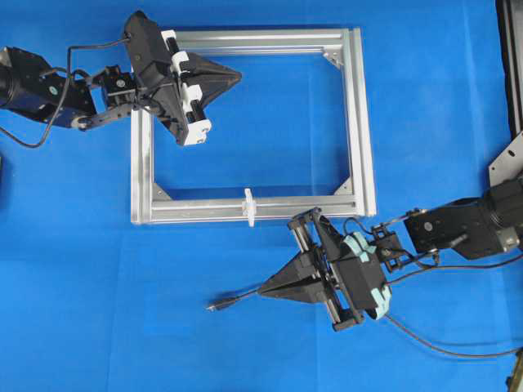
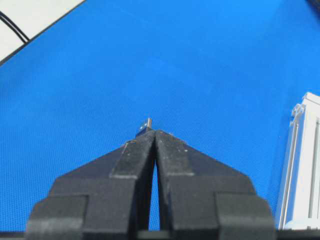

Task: Insert the wire through the string loop located in the center.
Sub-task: 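Open the right gripper and move it over the black USB cable's plug end, then lower and close the right gripper on the cable just behind the plug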

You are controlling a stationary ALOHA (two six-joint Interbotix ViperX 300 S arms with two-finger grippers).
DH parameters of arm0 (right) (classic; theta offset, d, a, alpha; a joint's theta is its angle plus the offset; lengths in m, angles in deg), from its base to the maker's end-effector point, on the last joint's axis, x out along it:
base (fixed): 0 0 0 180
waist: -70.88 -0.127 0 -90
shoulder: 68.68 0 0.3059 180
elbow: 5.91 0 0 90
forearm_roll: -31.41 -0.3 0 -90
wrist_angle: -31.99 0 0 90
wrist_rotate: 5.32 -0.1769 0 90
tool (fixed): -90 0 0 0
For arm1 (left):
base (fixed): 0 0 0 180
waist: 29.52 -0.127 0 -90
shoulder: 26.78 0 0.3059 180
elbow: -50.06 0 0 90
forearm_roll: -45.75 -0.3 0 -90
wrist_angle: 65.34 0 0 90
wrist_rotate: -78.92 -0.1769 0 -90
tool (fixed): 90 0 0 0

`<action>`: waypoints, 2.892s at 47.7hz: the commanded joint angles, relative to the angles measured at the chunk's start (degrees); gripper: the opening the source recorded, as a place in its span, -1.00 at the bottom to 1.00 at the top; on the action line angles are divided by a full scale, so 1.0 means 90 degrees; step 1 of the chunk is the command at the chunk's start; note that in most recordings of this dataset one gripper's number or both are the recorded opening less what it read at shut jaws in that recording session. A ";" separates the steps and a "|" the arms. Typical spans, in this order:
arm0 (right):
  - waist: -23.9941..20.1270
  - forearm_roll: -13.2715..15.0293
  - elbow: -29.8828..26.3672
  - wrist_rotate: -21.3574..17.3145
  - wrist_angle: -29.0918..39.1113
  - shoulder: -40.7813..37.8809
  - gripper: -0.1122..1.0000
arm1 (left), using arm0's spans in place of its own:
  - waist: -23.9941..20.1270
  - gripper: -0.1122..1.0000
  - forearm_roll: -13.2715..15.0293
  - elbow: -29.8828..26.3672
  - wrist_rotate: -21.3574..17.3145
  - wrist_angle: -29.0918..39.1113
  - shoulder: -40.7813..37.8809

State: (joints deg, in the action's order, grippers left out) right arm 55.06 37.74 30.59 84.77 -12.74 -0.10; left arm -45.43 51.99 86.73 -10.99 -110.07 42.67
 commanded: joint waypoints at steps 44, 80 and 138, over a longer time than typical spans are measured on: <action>-0.0049 -0.0010 -0.0166 -0.0313 0.0508 0.0488 -0.13 | 0.0039 -0.80 -0.0166 -0.0039 -0.0078 0.0117 0.0264; -0.0088 -0.0449 -0.0342 -0.0313 0.0967 0.0137 0.70 | 0.0039 -0.80 -0.0166 -0.0029 -0.0078 0.0127 0.0273; 0.0000 -0.0732 -0.0996 -0.0313 0.1152 -0.1113 0.26 | 0.0039 -0.80 -0.0166 0.0000 -0.0078 0.0127 0.0283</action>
State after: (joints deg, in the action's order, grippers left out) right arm 54.89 31.24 22.41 81.87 -1.84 -11.09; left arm -45.17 50.67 87.17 -11.69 -108.67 43.20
